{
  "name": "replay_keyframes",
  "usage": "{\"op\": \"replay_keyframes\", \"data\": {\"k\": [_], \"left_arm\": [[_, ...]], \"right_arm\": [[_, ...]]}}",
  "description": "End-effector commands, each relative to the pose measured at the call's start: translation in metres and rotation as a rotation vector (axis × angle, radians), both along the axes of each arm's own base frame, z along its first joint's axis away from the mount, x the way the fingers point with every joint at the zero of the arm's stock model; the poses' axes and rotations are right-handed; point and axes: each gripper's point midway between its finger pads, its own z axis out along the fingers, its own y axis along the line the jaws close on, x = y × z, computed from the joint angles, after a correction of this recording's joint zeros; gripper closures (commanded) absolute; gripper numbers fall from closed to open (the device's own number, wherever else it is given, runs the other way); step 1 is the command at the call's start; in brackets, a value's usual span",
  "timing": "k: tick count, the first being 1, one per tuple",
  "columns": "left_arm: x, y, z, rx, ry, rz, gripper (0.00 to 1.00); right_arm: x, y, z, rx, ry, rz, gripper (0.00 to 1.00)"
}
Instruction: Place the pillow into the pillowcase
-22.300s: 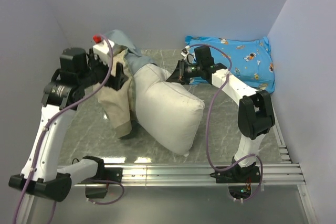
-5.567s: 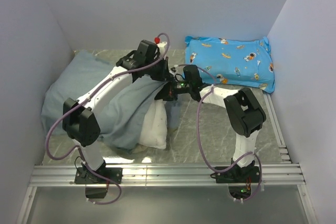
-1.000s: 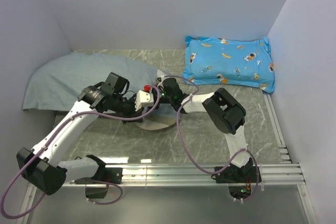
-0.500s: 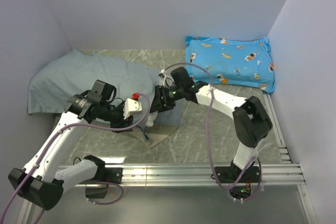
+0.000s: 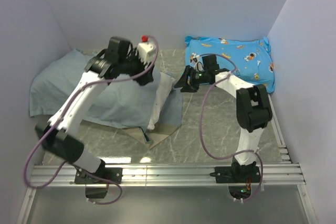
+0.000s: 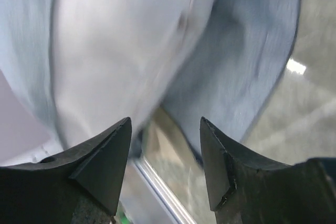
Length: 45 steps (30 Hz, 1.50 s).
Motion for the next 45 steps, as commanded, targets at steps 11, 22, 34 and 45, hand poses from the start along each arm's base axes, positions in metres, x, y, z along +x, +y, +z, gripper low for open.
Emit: {"op": "replay_keyframes", "data": {"k": [11,22,34,45], "left_arm": [[0.185,-0.013,-0.046,0.161,-0.003,0.498,0.3],[0.127,-0.021,-0.177,0.368,0.302,0.528,0.32],[0.107,-0.107,-0.099,-0.106,0.394,0.32,1.0],[0.033,-0.187,0.018,-0.624,0.559,0.131,1.0]], "right_arm": [[-0.007,0.116,-0.017,0.207,0.024,0.056,0.55],[-0.057,0.104,-0.059,0.095,-0.046,0.074,0.62],[-0.058,0.11,-0.044,0.138,-0.086,0.041,0.54],[-0.048,0.123,0.005,0.224,-0.146,0.001,0.51]]}}
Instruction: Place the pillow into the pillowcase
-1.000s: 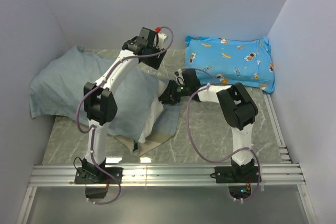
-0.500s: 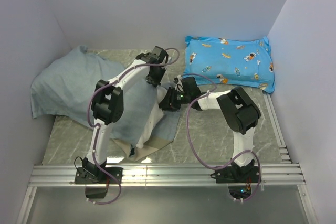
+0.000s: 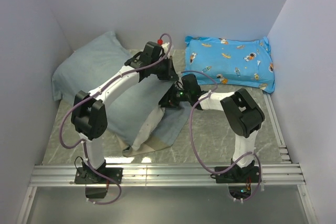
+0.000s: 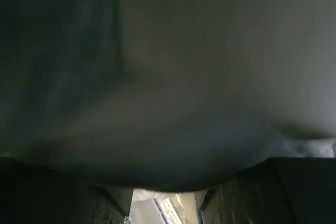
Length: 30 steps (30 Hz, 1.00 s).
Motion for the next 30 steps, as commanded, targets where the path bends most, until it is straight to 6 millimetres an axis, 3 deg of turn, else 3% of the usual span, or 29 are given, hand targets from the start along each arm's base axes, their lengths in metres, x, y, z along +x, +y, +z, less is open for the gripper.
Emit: {"op": "replay_keyframes", "data": {"k": [1,8,13,14,16,18,19,20,21,22,23,24,25,26,27,29,30], "left_arm": [[-0.035,-0.054,0.093,-0.352,-0.032,-0.133,1.0],[-0.031,-0.078,0.124,-0.473,-0.098,-0.157,1.0],[-0.043,-0.087,0.135,-0.503,-0.09,-0.185,1.0],[-0.047,-0.084,0.118,-0.472,-0.044,-0.174,1.0],[-0.046,-0.074,0.112,-0.436,-0.052,-0.158,0.98],[-0.029,-0.053,0.102,-0.375,-0.075,-0.126,0.87],[-0.021,-0.044,0.098,-0.348,-0.076,-0.112,0.71],[-0.003,-0.027,0.11,-0.317,-0.162,-0.104,0.64],[0.0,-0.014,0.101,-0.249,-0.144,-0.089,0.51],[0.012,0.002,0.112,-0.193,-0.245,-0.097,0.45],[0.015,0.012,0.113,-0.158,-0.273,-0.097,0.43],[0.01,0.027,0.116,-0.112,-0.283,-0.094,0.36],[0.017,0.045,0.114,-0.055,-0.339,-0.081,0.31],[0.017,0.057,0.114,-0.025,-0.361,-0.073,0.27],[0.008,0.069,0.128,-0.008,-0.412,-0.075,0.23],[0.001,0.09,0.117,0.115,-0.477,-0.103,0.21],[-0.01,0.098,0.128,0.136,-0.525,-0.109,0.09]], "right_arm": [[0.008,0.016,0.047,0.087,-0.13,-0.035,0.51],[-0.004,0.029,0.044,0.083,-0.115,-0.007,0.53],[0.012,0.024,0.035,0.077,-0.067,-0.068,0.53],[0.019,0.017,0.034,0.08,-0.064,-0.087,0.53],[0.02,0.01,0.037,0.068,-0.059,-0.09,0.52],[0.009,0.002,0.048,0.065,-0.075,-0.033,0.51],[0.001,0.0,0.053,0.058,-0.089,0.0,0.48],[-0.012,-0.008,0.06,0.019,-0.123,0.058,0.46],[-0.022,-0.013,0.061,-0.004,-0.132,0.093,0.43],[-0.037,-0.023,0.055,-0.044,-0.089,0.124,0.42],[-0.051,-0.03,0.063,-0.05,-0.144,0.201,0.42],[-0.058,-0.04,0.061,-0.077,-0.138,0.228,0.4],[-0.075,-0.055,0.051,-0.13,-0.114,0.291,0.39],[-0.083,-0.066,0.054,-0.14,-0.118,0.311,0.39],[-0.09,-0.074,0.055,-0.137,-0.108,0.332,0.37],[-0.098,-0.101,0.049,-0.177,-0.073,0.343,0.36],[-0.099,-0.109,0.047,-0.192,-0.058,0.338,0.31]]}}
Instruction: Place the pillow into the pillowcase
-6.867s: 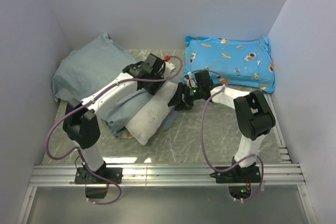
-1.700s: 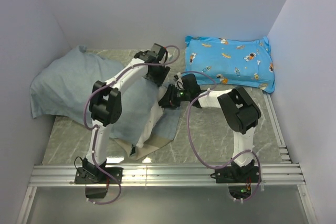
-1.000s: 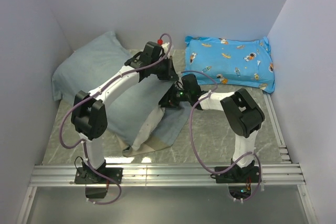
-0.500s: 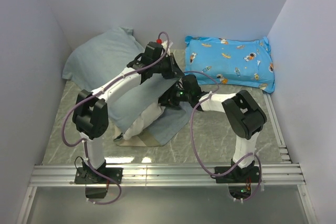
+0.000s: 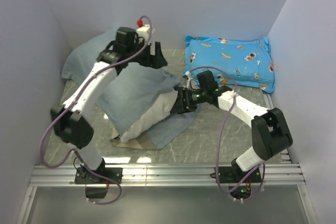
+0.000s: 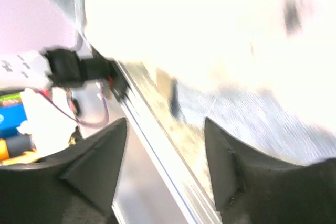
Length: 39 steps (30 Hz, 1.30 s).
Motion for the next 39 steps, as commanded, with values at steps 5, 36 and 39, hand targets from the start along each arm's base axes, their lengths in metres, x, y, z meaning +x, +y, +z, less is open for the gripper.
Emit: {"op": "replay_keyframes", "data": {"k": [5,36,39], "left_arm": [[-0.068,0.056,0.012,0.341,-0.296,-0.148,0.04],[-0.032,0.049,-0.106,0.849,-0.306,-0.036,1.0],[-0.009,0.051,-0.07,0.772,-0.323,0.026,1.0]], "right_arm": [[-0.013,-0.09,-0.041,-0.217,0.101,-0.039,0.3],[0.048,-0.193,-0.126,-0.732,0.213,-0.296,1.0],[0.041,-0.2,-0.114,-0.726,0.211,-0.259,1.0]]}}
